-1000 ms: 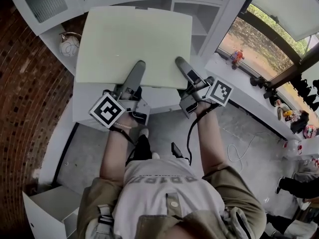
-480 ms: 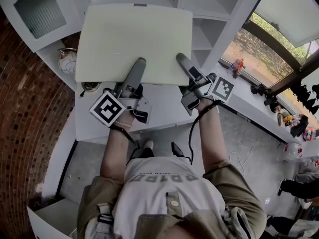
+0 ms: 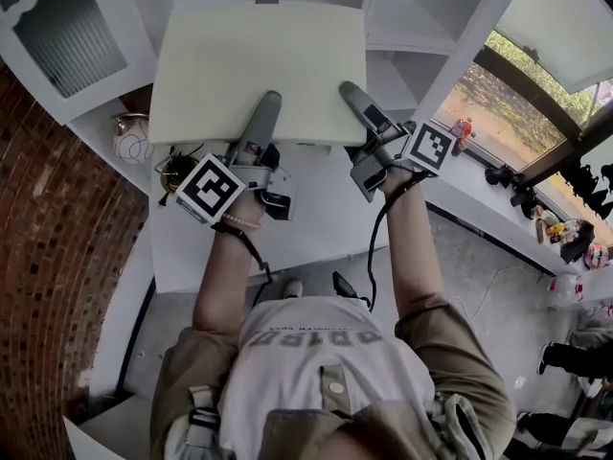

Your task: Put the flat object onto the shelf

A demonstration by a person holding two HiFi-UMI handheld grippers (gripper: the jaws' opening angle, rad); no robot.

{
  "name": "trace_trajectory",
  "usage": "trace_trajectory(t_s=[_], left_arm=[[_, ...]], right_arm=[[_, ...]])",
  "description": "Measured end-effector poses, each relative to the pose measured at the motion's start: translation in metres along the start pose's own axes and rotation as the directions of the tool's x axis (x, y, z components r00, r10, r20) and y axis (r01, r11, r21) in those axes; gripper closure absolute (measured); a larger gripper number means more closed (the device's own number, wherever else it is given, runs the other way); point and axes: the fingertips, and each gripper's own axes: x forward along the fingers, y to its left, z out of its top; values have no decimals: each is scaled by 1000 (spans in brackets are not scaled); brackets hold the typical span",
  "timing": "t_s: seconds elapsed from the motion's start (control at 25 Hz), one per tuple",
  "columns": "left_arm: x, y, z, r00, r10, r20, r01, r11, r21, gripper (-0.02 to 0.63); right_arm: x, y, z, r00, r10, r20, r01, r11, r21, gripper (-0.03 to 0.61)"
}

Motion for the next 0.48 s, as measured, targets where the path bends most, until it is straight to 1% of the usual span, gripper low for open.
trace_trajectory(t_s=[0.2,0.48], left_arm=[[18,24,12,999,45,15,-44,998,-54,232],[28,42,8,994,103,33,-98,988,-121,245]], right_arm=[[24,-18,11,999,-49,-9,49,999,20,242],[30,-37,20,994,-107,-4,107,993,51,238]])
